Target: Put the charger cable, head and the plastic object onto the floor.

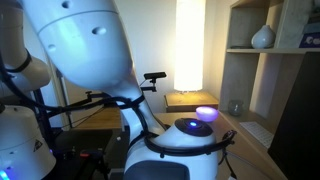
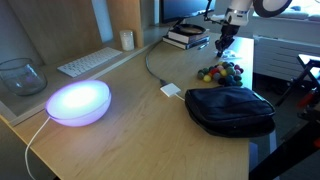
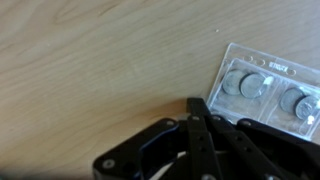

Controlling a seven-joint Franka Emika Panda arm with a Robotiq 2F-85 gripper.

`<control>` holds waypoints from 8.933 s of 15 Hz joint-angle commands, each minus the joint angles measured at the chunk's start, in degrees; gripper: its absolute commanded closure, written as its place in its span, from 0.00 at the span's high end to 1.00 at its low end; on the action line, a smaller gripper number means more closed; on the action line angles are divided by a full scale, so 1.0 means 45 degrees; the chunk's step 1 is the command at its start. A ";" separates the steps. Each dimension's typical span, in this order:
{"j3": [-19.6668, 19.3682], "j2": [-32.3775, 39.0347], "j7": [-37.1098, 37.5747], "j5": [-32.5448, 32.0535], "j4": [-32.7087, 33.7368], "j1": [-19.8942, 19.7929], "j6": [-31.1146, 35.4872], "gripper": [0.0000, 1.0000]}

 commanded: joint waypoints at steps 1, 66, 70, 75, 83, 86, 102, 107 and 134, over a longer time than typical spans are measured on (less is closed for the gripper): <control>0.0234 0.0100 -0.0185 -0.0009 0.0069 -0.0525 -0.0199 0.00; 0.2126 -0.1323 0.0282 -0.4191 -0.3121 -0.5641 0.4284 0.00; 0.1231 -0.1206 0.0581 -0.4132 -0.2733 -0.4922 0.4239 0.00; 0.0181 -0.1184 0.0731 -0.4093 -0.2430 -0.3863 0.4198 0.00; -0.0196 -0.0758 0.0726 -0.3971 -0.2102 -0.3045 0.3495 0.00; -0.0235 -0.0397 0.0717 -0.3795 -0.1840 -0.2958 0.2986 0.00; -0.3795 -0.0586 -0.0245 -0.3882 -0.2699 0.0054 0.3268 0.00; -0.4522 -0.0376 -0.0090 -0.5255 -0.2713 0.0415 0.3313 0.00; -0.5408 -0.0931 -0.0063 -0.6824 -0.2701 0.0480 0.4667 0.01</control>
